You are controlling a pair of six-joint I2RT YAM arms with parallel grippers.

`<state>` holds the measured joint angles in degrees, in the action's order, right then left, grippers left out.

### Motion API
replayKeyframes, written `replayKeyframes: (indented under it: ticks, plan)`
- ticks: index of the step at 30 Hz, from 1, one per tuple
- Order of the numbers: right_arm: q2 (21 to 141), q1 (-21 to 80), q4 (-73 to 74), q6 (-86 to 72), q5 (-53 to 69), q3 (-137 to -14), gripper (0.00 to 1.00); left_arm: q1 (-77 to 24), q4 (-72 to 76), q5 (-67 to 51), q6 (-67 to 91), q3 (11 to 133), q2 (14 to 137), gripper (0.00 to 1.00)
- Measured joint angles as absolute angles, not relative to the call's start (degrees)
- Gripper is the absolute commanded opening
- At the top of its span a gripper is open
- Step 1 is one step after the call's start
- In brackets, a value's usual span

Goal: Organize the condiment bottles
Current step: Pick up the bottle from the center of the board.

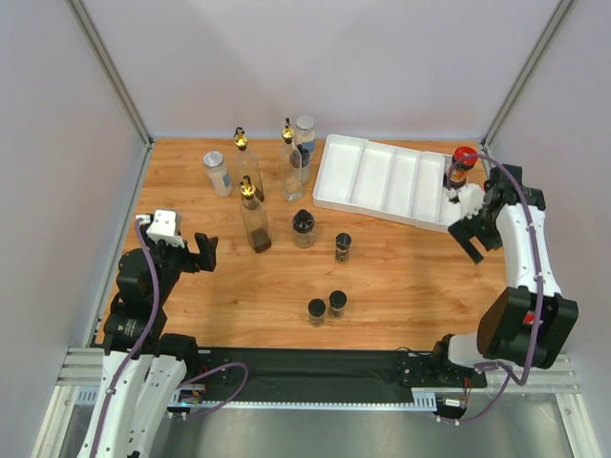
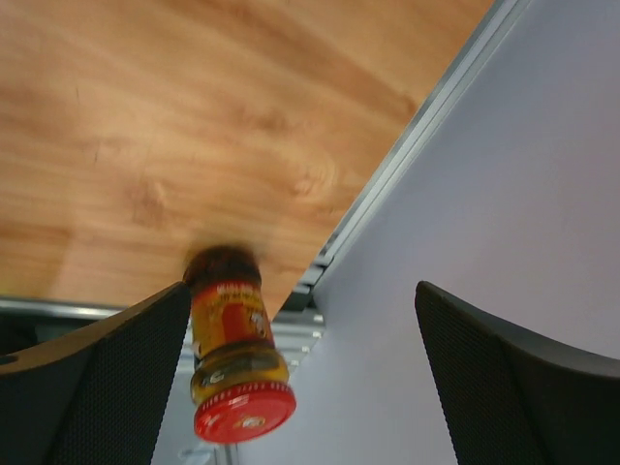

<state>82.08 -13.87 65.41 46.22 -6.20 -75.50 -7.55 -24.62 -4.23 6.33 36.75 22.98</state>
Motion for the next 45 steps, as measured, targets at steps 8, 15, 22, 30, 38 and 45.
replayKeyframes:
  ticks: [8,15,22,30,38,45]
  plan:
    - [72.4,-18.6,71.4,53.2,-11.2,-64.7,1.00,-8.3,-24.6,-4.4,6.3,36.8,22.6,1.00]
    - [68.9,-25.3,73.9,58.8,-9.7,-60.1,1.00,-8.8,-24.6,-4.5,6.3,36.8,22.6,1.00]
    - [66.3,-28.9,75.2,62.7,-8.1,-56.7,1.00,-9.0,-24.6,-4.5,6.3,36.8,22.5,1.00]
    - [65.9,-34.3,74.1,66.8,-6.7,-54.1,1.00,-9.3,-24.6,-4.5,6.3,36.8,22.5,1.00]
    - [65.5,-37.8,72.1,69.7,-4.5,-52.1,0.97,-9.4,-24.6,-4.5,6.3,36.8,22.5,1.00]
    - [65.5,-42.8,71.5,72.8,-0.3,-52.1,0.85,-9.5,-24.6,-4.5,6.3,36.8,22.5,1.00]
